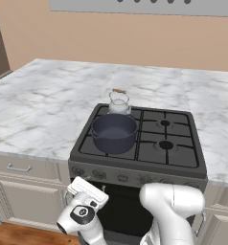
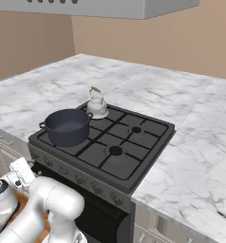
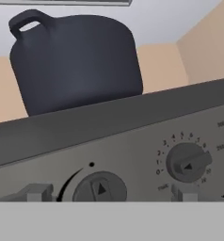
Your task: Pick the kettle from the cabinet and place it on a stove burner. Then pick the pot from the counter and place it on another stove burner. Finally, turn both burners on.
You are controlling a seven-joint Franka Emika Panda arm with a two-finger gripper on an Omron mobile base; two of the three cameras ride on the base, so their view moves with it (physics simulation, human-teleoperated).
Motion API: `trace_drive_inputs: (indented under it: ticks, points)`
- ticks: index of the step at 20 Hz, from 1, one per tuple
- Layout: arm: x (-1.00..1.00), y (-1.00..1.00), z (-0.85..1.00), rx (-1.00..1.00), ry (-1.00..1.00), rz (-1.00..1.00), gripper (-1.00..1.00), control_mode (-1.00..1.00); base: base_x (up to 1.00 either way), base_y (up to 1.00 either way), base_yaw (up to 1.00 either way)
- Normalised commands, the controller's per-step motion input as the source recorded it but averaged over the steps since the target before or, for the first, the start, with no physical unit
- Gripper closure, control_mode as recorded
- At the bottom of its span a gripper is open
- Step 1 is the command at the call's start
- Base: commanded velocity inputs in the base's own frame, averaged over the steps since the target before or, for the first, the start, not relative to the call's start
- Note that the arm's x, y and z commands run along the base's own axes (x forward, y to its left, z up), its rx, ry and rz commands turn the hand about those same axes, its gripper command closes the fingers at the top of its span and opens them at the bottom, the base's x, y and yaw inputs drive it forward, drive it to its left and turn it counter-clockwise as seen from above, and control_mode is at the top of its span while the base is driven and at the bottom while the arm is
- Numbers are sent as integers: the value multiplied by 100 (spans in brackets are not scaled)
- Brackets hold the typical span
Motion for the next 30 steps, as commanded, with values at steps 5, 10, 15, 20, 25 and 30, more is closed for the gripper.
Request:
trace_drive_inputs:
  ticks: [5, 10, 15, 20, 25, 30]
  points:
    - [0, -19, 0, 0, 0, -1, -100, -100, 0, 0, 0]
    - [5, -16, 0, 0, 0, 0, -100, -100, 0, 0, 0]
    - [9, 1, 0, 0, 1, -1, -100, -100, 0, 0, 0]
    - [9, 0, 1, -5, 1, 0, -100, -100, 0, 0, 0]
    - [6, -1, 0, -6, 3, 0, -100, -100, 0, 0, 0]
    - [0, -15, 0, -1, 5, 0, -100, -100, 0, 0, 0]
